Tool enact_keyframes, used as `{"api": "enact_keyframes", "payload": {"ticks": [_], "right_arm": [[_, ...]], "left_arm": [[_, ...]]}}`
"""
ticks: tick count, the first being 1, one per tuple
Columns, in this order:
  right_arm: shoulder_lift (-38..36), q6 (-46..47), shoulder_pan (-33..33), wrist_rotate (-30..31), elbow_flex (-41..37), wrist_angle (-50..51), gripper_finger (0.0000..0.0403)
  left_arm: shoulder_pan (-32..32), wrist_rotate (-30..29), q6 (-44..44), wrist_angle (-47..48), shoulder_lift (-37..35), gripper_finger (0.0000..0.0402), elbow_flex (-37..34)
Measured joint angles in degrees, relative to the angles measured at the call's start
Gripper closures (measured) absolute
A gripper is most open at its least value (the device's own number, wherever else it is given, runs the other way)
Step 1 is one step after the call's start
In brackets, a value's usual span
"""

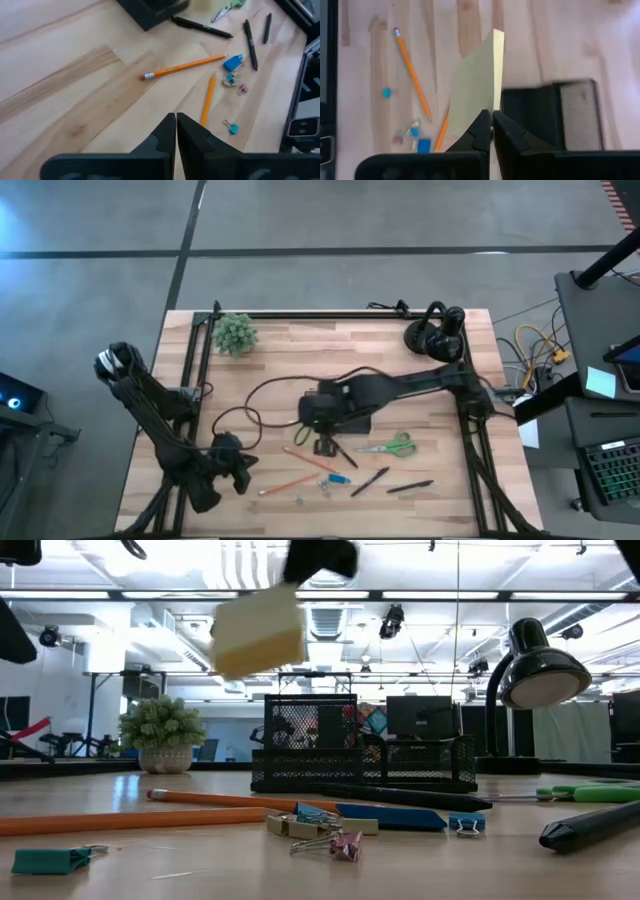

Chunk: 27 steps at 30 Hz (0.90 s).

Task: Pick and place office supplies into organizer
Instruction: Put the yellow sticky note into the black desk organizer

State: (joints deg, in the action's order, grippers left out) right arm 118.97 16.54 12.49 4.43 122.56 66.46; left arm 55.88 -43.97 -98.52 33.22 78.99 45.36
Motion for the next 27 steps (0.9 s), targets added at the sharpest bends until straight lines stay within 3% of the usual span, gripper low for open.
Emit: {"api": "enact_keyframes", "payload": {"ticks": [7,12,18,23,27], "right_arm": [[-6.4,10.7,0.2,5.2,-0.5,18.1,0.0395],[-9.3,16.9,-1.9,2.4,-3.9,23.5,0.0395],[-13.3,18.4,-7.9,-0.9,-15.8,21.0,0.0395],[-19.3,16.6,-13.7,-11.3,-31.3,4.4,0.0395],[-22.7,17.9,-16.2,-16.5,-39.0,-4.5,0.0395]], "left_arm": [[0.0,0.0,0.0,-4.4,3.8,0.0401,0.0],[0.0,0.0,0.0,-7.2,6.2,0.0402,0.0],[0.0,0.0,-0.1,-9.0,7.6,0.0402,0.3],[0.1,0.0,-0.1,-9.0,7.9,0.0402,0.7],[0.0,0.0,-0.1,-9.2,7.7,0.0401,0.7]]}}
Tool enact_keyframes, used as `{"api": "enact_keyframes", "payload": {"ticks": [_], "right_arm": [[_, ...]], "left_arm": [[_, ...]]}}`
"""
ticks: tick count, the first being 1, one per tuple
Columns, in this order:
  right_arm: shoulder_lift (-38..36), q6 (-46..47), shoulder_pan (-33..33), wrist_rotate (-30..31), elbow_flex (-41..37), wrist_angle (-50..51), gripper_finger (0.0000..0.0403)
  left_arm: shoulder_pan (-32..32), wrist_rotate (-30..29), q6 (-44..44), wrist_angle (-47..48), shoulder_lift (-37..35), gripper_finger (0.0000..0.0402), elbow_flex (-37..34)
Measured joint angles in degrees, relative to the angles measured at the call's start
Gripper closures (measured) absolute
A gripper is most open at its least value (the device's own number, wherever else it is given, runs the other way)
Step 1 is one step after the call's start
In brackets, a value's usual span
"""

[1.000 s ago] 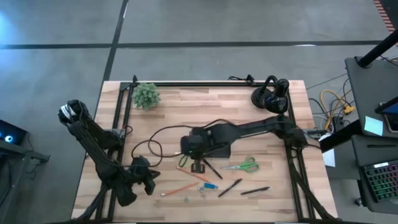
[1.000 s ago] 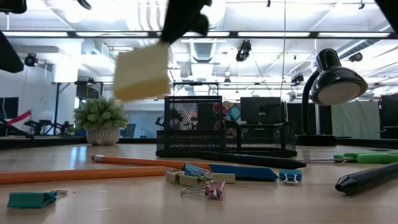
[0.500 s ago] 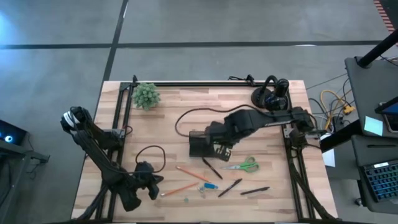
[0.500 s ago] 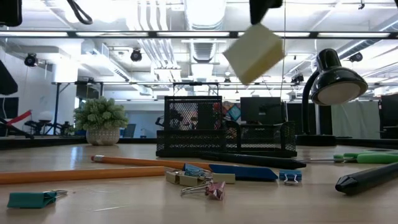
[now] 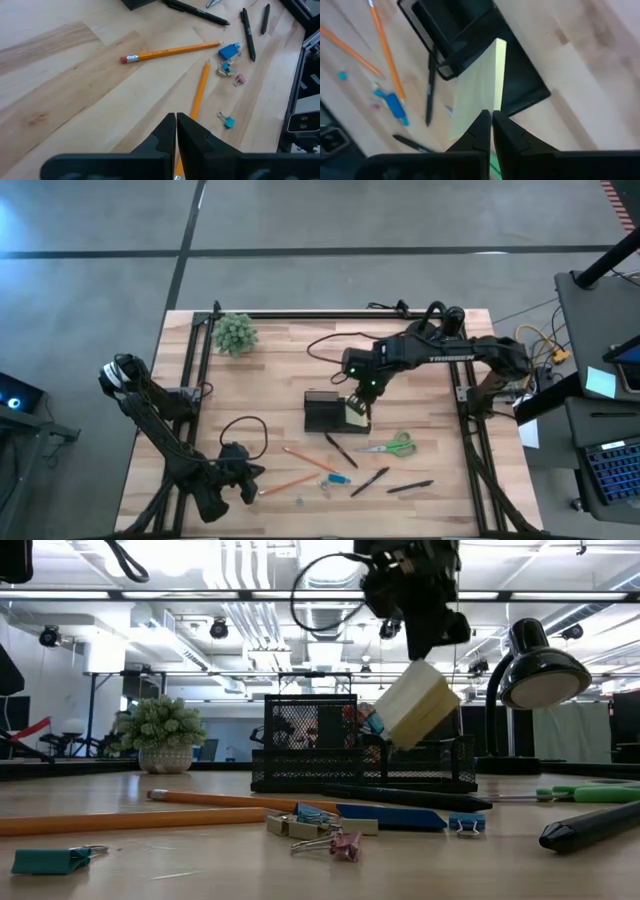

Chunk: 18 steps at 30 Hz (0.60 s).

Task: Pick and place office supplies into organizer
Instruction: Put the yellow sticky note into the black desk organizer

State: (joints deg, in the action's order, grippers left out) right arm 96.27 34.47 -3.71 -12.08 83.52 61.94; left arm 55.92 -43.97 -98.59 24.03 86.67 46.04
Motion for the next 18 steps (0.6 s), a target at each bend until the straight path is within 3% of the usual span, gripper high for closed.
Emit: {"api": "enact_keyframes", "payload": {"ticks": [7,14,18], "right_arm": [[-1.6,0.0,-1.1,-4.8,-7.3,-8.5,0.0395],[0.3,-0.2,-1.2,-4.5,-11.3,-14.9,0.0395],[0.2,-0.5,-1.9,-2.1,-12.2,-13.3,0.0395]], "left_arm": [[0.0,0.0,0.0,0.0,0.0,0.0401,-0.1],[0.0,0.0,-0.1,-0.2,0.0,0.0401,-0.1],[0.0,0.0,-0.2,-1.2,0.0,0.0401,-0.3]]}}
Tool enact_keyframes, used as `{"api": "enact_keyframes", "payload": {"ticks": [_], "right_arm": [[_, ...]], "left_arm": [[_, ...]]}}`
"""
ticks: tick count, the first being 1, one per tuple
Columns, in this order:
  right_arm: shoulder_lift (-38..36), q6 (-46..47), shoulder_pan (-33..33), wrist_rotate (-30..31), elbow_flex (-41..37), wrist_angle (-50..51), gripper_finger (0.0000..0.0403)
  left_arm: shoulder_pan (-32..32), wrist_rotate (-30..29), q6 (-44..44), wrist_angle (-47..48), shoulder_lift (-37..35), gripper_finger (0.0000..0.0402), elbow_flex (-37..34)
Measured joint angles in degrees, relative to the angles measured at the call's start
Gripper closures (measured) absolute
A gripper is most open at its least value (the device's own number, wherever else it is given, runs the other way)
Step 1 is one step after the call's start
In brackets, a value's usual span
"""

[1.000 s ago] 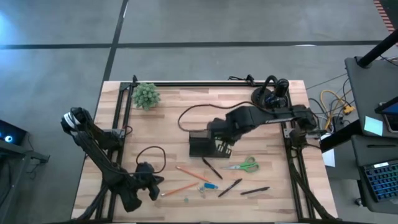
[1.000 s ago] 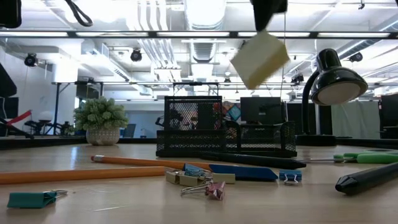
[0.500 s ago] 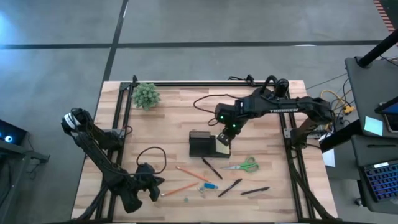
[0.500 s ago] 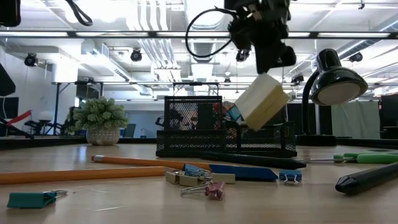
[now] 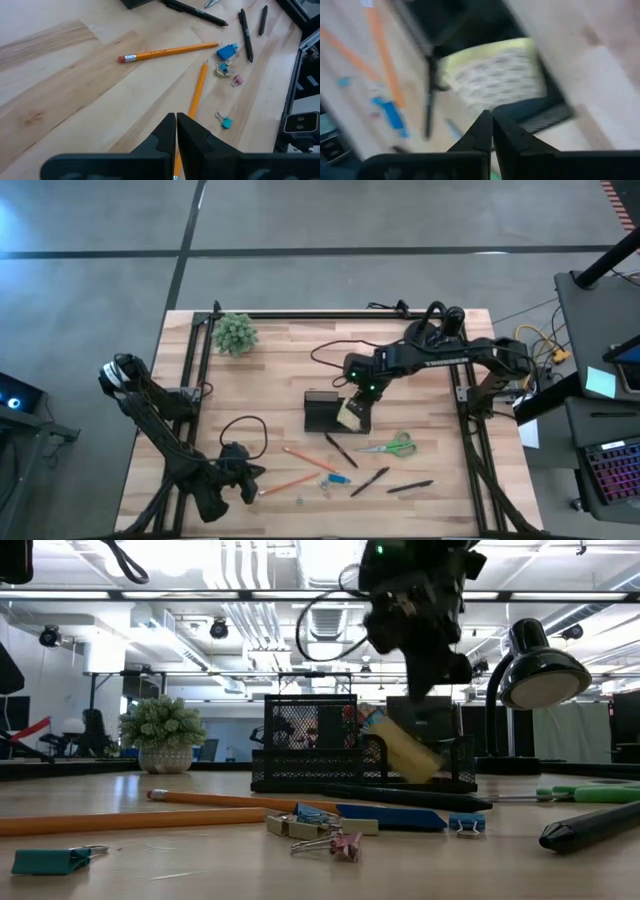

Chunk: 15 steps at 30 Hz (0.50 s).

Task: Pick and place office supplies into organizer
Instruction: Put the yellow sticky note into the black desk organizer

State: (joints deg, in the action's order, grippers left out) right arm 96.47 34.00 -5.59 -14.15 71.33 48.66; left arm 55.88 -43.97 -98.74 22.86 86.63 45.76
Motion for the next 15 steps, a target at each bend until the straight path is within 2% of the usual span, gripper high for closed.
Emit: {"api": "enact_keyframes", "payload": {"ticks": [3,9,13,15], "right_arm": [[-0.1,0.0,-0.1,3.7,-0.2,4.7,0.0395],[-0.3,-0.4,0.6,3.8,1.7,4.7,0.0387],[-0.3,-1.6,3.2,4.4,4.4,4.7,0.0348],[0.1,-3.8,5.6,7.4,5.2,5.1,0.0319]], "left_arm": [[0.0,0.0,0.0,0.0,0.0,0.0401,0.0],[-0.4,0.0,0.0,-0.2,0.0,0.0401,-0.1],[-0.8,0.0,0.0,-0.2,0.0,0.0401,-0.1],[-0.8,0.0,0.0,0.1,0.0,0.0401,-0.2]]}}
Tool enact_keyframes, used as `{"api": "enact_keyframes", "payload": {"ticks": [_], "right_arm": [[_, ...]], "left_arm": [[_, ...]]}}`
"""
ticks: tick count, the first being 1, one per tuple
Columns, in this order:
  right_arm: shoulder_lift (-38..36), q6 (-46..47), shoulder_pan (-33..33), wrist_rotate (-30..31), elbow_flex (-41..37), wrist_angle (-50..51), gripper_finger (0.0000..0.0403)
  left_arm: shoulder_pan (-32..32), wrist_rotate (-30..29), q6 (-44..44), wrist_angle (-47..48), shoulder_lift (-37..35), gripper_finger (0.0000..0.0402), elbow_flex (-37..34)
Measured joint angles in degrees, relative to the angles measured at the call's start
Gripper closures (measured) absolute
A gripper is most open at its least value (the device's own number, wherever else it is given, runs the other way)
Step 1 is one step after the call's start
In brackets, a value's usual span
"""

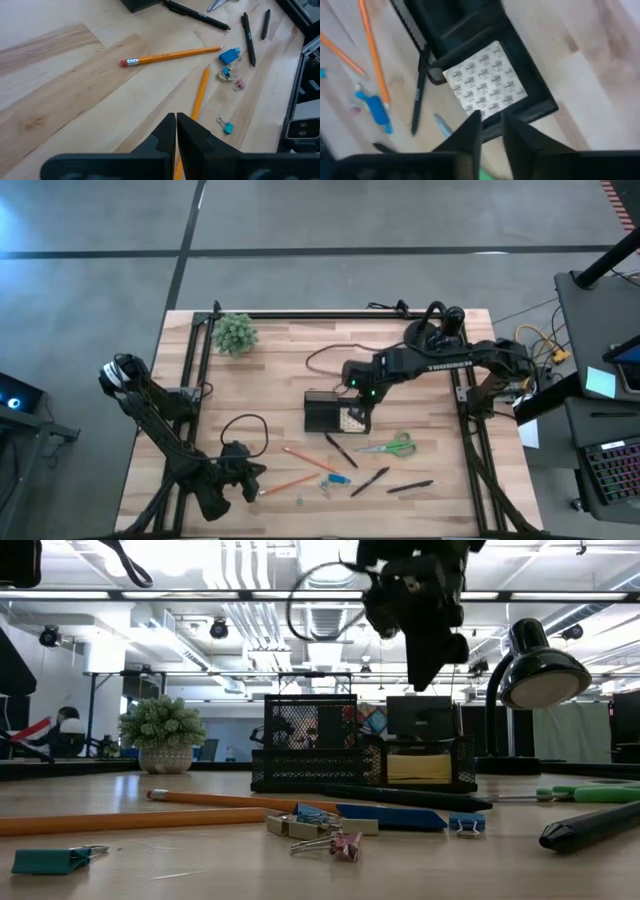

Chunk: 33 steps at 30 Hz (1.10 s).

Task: Pick and place office supplies into organizer
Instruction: Put the yellow sticky note into the black desk organizer

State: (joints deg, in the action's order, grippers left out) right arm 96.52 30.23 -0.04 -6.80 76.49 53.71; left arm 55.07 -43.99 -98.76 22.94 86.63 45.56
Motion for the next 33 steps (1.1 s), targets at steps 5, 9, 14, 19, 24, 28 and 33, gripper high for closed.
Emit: {"api": "enact_keyframes", "payload": {"ticks": [5,9,14,19,24,28,33], "right_arm": [[3.2,-4.8,7.6,11.3,-0.5,0.3,0.0247],[6.6,-5.0,11.5,19.3,-0.5,-0.2,0.0209],[11.6,-5.5,12.6,19.5,-0.5,-2.5,0.0186],[16.4,-9.5,14.1,17.9,-0.5,-5.1,0.0184],[18.8,-10.1,14.9,22.2,0.9,-6.0,0.0183],[18.5,-10.4,14.6,25.6,1.7,-7.2,0.0183],[17.3,-12.3,13.7,25.1,2.2,-6.8,0.0183]], "left_arm": [[-0.1,0.0,0.1,0.0,0.0,0.0401,-0.1],[-0.1,0.0,0.1,0.0,0.0,0.0401,-0.1],[-0.1,0.0,0.1,0.0,0.0,0.0401,-0.1],[-0.1,0.0,0.2,-0.1,0.0,0.0401,-0.1],[-0.1,0.0,0.2,-0.1,0.0,0.0401,-0.1],[-0.1,0.0,0.2,-0.4,0.1,0.0401,-0.1],[-0.1,0.0,0.1,-1.7,1.1,0.0401,-0.1]]}}
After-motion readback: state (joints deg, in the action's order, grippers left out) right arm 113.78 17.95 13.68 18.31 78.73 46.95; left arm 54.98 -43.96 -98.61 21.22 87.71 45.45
